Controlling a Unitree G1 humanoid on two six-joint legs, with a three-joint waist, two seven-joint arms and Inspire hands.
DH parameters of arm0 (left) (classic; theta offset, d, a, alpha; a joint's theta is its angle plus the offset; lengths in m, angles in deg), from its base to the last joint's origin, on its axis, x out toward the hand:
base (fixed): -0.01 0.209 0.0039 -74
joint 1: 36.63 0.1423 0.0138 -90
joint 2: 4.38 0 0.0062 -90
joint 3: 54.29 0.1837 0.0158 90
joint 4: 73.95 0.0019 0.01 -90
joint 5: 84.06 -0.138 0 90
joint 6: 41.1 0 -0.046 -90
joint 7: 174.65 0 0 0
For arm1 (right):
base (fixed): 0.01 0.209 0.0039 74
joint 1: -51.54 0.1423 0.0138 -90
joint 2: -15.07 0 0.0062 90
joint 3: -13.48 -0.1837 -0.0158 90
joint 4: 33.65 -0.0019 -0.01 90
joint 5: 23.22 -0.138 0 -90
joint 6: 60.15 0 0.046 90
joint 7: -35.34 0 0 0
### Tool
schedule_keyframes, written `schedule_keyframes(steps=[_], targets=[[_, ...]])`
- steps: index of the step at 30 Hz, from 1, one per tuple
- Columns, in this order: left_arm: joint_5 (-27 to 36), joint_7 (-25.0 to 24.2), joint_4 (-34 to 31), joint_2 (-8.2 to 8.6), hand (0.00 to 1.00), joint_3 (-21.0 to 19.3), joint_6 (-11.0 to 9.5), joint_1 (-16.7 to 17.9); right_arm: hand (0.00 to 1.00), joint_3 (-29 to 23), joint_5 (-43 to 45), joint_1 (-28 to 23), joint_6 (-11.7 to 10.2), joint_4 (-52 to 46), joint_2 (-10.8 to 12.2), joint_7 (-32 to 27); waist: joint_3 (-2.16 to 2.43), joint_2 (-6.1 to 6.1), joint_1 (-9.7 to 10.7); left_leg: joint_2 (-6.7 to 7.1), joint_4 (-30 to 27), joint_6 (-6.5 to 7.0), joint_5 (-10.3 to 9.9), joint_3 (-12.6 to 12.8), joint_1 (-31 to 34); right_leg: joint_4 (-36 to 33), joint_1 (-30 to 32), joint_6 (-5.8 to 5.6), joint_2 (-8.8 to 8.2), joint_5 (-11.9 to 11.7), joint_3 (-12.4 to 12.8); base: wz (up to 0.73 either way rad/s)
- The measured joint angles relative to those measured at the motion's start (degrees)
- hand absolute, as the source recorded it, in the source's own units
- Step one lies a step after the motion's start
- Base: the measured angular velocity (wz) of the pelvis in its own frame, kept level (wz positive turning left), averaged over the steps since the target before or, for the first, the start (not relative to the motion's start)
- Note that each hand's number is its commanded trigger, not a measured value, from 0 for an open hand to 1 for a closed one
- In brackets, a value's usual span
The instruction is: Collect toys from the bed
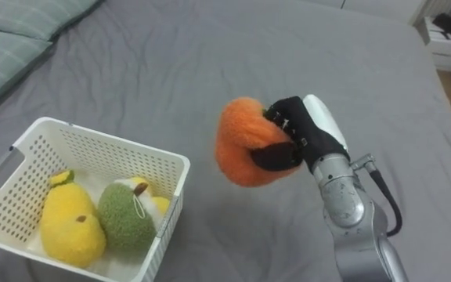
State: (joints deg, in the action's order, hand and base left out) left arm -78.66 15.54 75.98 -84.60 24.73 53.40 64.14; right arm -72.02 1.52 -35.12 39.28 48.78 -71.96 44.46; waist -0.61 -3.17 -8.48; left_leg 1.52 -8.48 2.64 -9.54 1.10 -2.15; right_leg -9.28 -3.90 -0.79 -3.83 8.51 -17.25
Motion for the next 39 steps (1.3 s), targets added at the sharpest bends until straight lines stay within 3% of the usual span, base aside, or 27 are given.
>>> schedule_keyframes(steps=[6,9,13,16,22,26,31,34,35,37,38,39], targets=[[-0.02,0.25,-0.10,-0.02,0.00,0.16,0.00,-0.53,1.00,1.17,-0.08,4.43,-0.01,-1.06,2.06,0.26,0.00,0.23,-0.57,-0.01,-0.26,0.01,-0.01,0.00,0.04,-0.40,0.15,0.00,-0.01,0.00,0.00,0.00],[-0.97,0.24,-0.14,-0.08,0.00,1.24,-0.02,-1.02,1.00,1.89,-0.52,4.90,0.17,-2.36,2.03,0.42,0.10,0.23,-2.33,0.03,-0.20,0.02,-0.01,-0.02,0.03,-0.38,0.12,0.00,0.07,0.00,0.03,0.00],[-3.88,0.24,0.98,-0.05,0.00,1.86,0.01,-1.51,1.00,6.54,0.12,7.71,0.18,-2.89,2.11,2.06,0.16,0.16,-3.67,0.02,-0.22,0.02,0.00,-0.34,0.13,-0.36,0.12,0.00,0.15,0.00,-0.07,0.02],[-3.77,0.24,1.28,-0.11,0.00,2.47,0.03,-1.94,1.00,8.97,0.70,8.82,0.28,-3.06,2.31,3.49,0.25,0.03,-5.70,0.05,-0.26,0.03,0.01,-0.53,0.11,-0.38,0.06,0.00,0.12,0.00,-0.18,0.02],[-3.89,-0.01,1.70,-0.90,0.00,4.86,0.42,-2.62,1.00,15.72,1.89,12.72,1.36,-3.02,2.94,5.37,0.30,-0.27,-7.67,0.22,-0.75,0.03,0.03,-1.76,0.66,-0.36,-0.14,0.00,0.01,0.00,-1.37,0.10],[-5.13,-0.95,1.04,-1.61,0.00,5.07,0.43,-3.88,1.00,18.76,2.04,13.70,2.03,-1.42,4.29,6.99,-0.31,-1.44,-9.76,0.30,-1.01,-0.03,0.05,-2.39,1.35,-0.28,0.08,0.01,0.01,0.01,-1.77,0.09],[-5.11,-2.10,0.67,-1.59,0.00,5.63,0.43,-5.24,1.00,21.84,2.30,13.71,2.56,-0.98,4.54,8.86,-0.48,-2.56,-12.35,0.41,-1.29,-0.01,0.05,-3.04,1.98,-0.27,0.32,-0.01,-0.11,-0.01,-2.66,0.07],[-5.01,-2.19,0.68,-1.60,0.00,5.67,0.43,-5.69,0.76,23.51,2.33,14.10,2.56,-0.47,4.85,9.06,-0.47,-2.67,-12.71,0.41,-1.25,0.02,0.08,-3.04,2.04,-0.27,0.33,-0.02,-0.18,-0.01,-3.32,0.00],[-5.01,-2.18,0.68,-1.62,0.00,5.67,0.43,-6.02,0.57,24.05,2.36,14.21,2.54,0.10,4.86,9.10,-0.47,-2.68,-12.84,0.41,-1.21,0.01,0.08,-3.04,2.07,-0.28,0.39,-0.02,-0.18,-0.01,-3.32,0.00],[-5.02,-2.16,0.67,-1.64,0.00,5.68,0.33,-6.59,0.29,24.26,2.39,14.22,2.56,0.64,4.93,9.22,-0.36,-2.85,-13.38,0.41,-1.20,0.01,0.08,-3.02,2.49,-0.32,0.86,-0.02,-0.18,-0.01,-3.30,0.00],[-5.00,-2.11,0.67,-1.71,0.00,5.68,0.31,-6.84,0.02,24.27,2.31,14.22,2.57,0.70,4.90,9.22,-0.41,-3.08,-13.50,0.40,-1.21,-0.01,0.10,-3.00,2.57,-0.32,0.94,-0.02,-0.18,-0.01,-3.32,0.00],[-4.98,-2.08,0.67,-1.77,0.00,5.68,0.32,-6.83,0.00,24.35,2.27,14.22,2.57,0.83,4.84,9.22,-0.43,-3.07,-13.55,0.39,-1.21,-0.01,0.10,-3.00,2.57,-0.31,0.93,-0.02,-0.17,-0.01,-3.32,0.00]])
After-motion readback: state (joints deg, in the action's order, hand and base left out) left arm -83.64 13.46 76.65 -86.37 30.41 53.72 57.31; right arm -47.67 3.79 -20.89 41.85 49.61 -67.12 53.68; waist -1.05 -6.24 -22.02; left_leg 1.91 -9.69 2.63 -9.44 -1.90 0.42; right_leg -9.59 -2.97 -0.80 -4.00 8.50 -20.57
